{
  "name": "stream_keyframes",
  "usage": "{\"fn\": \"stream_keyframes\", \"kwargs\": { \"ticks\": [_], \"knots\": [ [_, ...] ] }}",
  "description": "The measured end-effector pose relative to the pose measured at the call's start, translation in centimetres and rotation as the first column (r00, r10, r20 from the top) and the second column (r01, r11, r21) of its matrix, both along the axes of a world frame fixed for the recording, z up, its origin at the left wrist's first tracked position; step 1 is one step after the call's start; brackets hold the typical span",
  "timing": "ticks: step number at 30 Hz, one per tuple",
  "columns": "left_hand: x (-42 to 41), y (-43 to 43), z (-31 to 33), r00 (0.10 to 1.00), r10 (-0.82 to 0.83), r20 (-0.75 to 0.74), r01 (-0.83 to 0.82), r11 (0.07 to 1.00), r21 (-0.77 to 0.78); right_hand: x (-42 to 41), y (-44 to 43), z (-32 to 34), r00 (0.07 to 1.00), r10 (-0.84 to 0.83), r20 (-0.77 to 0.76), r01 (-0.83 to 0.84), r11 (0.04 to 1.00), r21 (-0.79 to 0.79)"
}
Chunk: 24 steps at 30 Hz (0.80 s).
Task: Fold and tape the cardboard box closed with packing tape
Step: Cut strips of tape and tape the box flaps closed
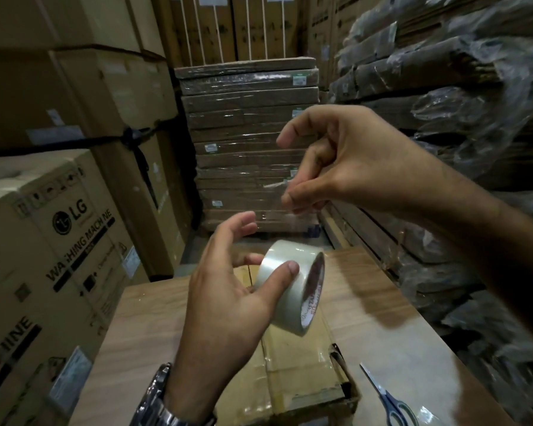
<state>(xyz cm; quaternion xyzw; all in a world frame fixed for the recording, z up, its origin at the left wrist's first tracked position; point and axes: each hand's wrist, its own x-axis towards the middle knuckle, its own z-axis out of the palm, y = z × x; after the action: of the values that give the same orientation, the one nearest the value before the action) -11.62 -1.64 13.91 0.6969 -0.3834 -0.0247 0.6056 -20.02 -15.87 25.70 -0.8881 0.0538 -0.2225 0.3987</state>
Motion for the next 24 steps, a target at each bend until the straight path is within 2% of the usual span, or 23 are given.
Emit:
{"fn": "stream_keyframes", "kwargs": {
  "ticks": [5, 8, 14, 24],
  "knots": [
    [0.5, -0.5, 0.5, 0.997, -0.045, 0.062, 0.047, 0.998, -0.03, 0.1, -0.1, 1.0, 1.0, 0.001, 0.006, -0.001, 1.0, -0.025],
    [0.8, -0.7, 1.0, 0.994, -0.061, 0.095, 0.07, 0.992, -0.1, 0.2, -0.2, 1.5, 1.0, 0.005, 0.004, -0.005, 0.999, -0.032],
    [1.5, -0.9, 2.1, 0.964, -0.25, 0.094, 0.262, 0.954, -0.143, 0.2, -0.4, 2.2, 1.0, 0.001, 0.008, 0.0, 1.0, -0.021],
    [1.3, -0.5, 2.2, 0.934, -0.246, 0.26, 0.282, 0.953, -0.111, 0.3, -0.8, 2.4, 1.0, -0.005, -0.008, 0.005, 1.0, -0.007]
  ]
}}
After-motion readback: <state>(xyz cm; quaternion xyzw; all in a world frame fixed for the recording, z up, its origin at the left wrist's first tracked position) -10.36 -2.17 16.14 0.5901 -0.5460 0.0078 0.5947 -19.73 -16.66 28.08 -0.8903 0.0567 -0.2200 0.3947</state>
